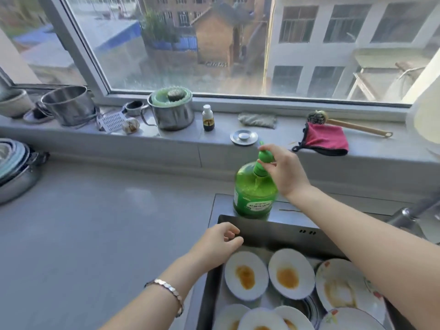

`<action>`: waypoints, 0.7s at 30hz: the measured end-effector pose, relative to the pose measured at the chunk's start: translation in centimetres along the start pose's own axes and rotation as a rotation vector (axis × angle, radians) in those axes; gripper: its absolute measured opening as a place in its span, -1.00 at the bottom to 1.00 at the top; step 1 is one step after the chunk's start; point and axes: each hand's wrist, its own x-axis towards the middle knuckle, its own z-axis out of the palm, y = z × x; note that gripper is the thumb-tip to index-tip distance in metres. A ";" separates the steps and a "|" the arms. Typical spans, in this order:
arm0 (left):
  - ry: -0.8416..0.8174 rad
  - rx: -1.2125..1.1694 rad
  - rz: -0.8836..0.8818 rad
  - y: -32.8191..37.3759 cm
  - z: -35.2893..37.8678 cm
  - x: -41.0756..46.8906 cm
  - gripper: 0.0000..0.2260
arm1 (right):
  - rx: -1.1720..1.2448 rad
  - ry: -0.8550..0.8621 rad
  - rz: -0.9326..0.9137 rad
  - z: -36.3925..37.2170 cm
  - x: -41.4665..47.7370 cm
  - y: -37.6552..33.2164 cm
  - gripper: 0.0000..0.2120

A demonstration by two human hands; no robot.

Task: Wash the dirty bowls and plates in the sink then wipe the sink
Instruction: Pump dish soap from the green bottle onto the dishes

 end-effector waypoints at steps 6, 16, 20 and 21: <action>-0.001 0.012 0.002 -0.3 -0.2 1.0 -0.77 | -0.111 -0.094 0.088 1.0 2.5 -0.3 -0.62; -0.104 0.138 0.024 7.1 3.4 4.2 -0.87 | -0.458 -0.676 0.292 -8.0 -0.4 5.5 -0.71; -0.134 0.158 0.151 15.0 3.9 7.1 -0.90 | -0.581 -0.604 0.288 -13.5 3.7 7.4 -0.77; -0.123 0.161 0.190 17.0 3.8 8.0 -0.89 | -0.626 -0.574 0.294 -14.7 4.9 8.2 -0.77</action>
